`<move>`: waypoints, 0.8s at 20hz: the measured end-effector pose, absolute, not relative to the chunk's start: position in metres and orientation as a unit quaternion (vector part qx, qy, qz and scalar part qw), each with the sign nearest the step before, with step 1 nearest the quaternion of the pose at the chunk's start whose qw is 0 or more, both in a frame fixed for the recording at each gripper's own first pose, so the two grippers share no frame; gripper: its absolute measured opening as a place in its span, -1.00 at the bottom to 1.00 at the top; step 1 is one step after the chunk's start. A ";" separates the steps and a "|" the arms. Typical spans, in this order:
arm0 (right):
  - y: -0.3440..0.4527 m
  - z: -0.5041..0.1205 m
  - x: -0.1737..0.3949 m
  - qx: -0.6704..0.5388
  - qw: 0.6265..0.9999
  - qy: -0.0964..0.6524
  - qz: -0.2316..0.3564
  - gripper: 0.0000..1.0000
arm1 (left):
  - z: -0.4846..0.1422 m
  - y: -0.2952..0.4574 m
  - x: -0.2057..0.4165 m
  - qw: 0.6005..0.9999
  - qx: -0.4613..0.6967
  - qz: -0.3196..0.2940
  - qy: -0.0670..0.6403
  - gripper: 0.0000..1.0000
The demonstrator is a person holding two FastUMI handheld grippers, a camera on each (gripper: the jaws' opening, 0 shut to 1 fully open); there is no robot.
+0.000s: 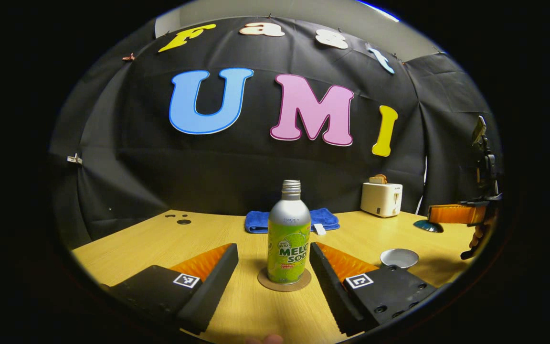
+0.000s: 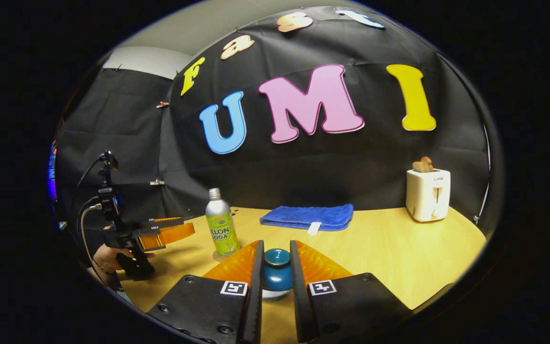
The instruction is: Open the teacup lid with one hand, grasp the water bottle and pour water into the teacup with the other hand; after pouring, place the water bottle on the coaster and then close the teacup lid.
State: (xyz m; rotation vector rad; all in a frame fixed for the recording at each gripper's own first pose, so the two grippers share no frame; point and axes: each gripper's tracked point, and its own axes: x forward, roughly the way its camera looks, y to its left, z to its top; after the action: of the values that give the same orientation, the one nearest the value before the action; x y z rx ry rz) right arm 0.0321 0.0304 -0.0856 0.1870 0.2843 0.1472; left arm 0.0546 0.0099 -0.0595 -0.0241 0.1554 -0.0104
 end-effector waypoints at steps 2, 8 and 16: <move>0.043 -0.098 0.036 0.088 0.980 0.156 0.081 -0.36 | -0.064 0.007 0.055 0.996 -0.020 -0.012 0.083 0.90; 0.050 -0.129 0.040 0.071 0.977 0.186 0.073 -0.36 | -0.067 0.008 0.056 0.996 -0.024 -0.016 0.086 0.91; 0.049 -0.144 0.044 0.040 0.977 0.199 0.066 -0.36 | -0.067 0.010 0.056 0.996 -0.022 -0.015 0.083 0.90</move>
State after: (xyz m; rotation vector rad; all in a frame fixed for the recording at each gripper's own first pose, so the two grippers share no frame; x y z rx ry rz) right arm 0.0438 0.0494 -0.1436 0.0812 0.4013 0.1337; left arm 0.0560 0.0102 -0.0669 -0.0449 0.1657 -0.0296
